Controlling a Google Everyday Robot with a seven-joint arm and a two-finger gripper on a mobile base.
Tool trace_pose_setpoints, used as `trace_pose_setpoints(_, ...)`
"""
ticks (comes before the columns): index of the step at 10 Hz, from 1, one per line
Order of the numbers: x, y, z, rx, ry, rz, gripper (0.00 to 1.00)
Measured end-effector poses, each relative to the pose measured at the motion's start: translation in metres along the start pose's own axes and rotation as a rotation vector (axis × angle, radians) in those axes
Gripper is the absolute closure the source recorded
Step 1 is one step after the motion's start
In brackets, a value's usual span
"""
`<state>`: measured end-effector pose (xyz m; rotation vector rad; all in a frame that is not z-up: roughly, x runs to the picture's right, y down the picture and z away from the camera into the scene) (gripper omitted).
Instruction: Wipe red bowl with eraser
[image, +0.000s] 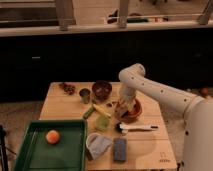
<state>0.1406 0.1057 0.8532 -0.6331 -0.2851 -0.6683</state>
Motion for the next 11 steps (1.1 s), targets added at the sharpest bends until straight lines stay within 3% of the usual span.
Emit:
trace_pose_setpoints(5,0.046,0.047,-0.012,0.001,0.034,0.118,1.0)
trace_pose_setpoints(7,0.053,0.04,-0.016,0.012,0.05,0.135,1.0)
trace_pose_setpoints(11,0.064,0.003,-0.015,0.045,0.08,0.129,1.0)
